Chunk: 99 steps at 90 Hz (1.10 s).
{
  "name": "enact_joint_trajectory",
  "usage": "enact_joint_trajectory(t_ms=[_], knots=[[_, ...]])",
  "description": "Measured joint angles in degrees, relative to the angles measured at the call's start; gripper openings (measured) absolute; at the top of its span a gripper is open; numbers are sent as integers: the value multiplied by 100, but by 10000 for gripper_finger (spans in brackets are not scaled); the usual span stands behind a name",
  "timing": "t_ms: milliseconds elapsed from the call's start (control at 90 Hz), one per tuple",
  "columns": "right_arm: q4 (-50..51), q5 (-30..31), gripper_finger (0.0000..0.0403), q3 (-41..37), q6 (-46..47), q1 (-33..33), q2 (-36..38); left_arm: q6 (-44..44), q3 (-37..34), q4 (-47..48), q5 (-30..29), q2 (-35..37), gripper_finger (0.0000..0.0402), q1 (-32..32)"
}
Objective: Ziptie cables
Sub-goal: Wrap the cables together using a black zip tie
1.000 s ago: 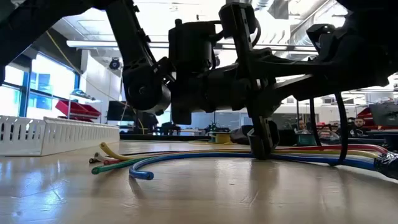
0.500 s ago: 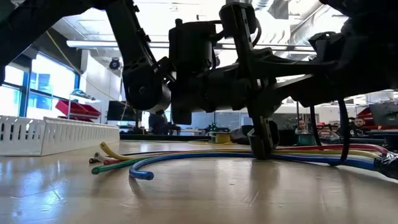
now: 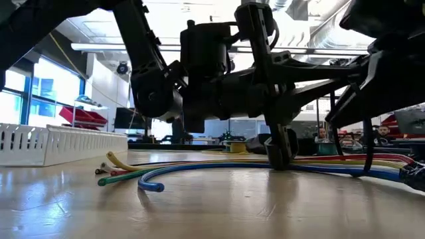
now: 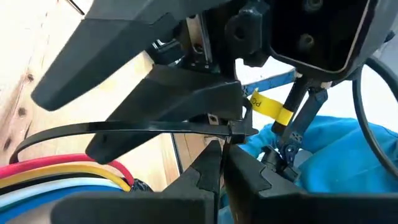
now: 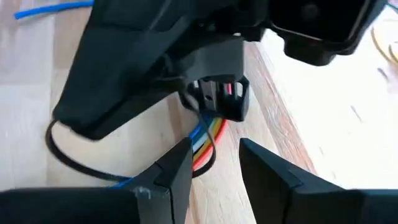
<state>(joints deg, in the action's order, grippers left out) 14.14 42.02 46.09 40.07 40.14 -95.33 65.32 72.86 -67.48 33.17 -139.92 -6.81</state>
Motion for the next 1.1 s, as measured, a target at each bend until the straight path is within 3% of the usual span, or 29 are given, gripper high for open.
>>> enact_joint_trajectory(t_ms=[233,667,1100], knots=[[-130,19,7,-1,-55,0,0,-9,0,0,2,0,0,2],[-370,107,0,-3,-693,42,0,53,0,-2,-58,0,0,5],[77,268,0,436,-1211,61,7,81,0,28,-128,-2,0,32]])
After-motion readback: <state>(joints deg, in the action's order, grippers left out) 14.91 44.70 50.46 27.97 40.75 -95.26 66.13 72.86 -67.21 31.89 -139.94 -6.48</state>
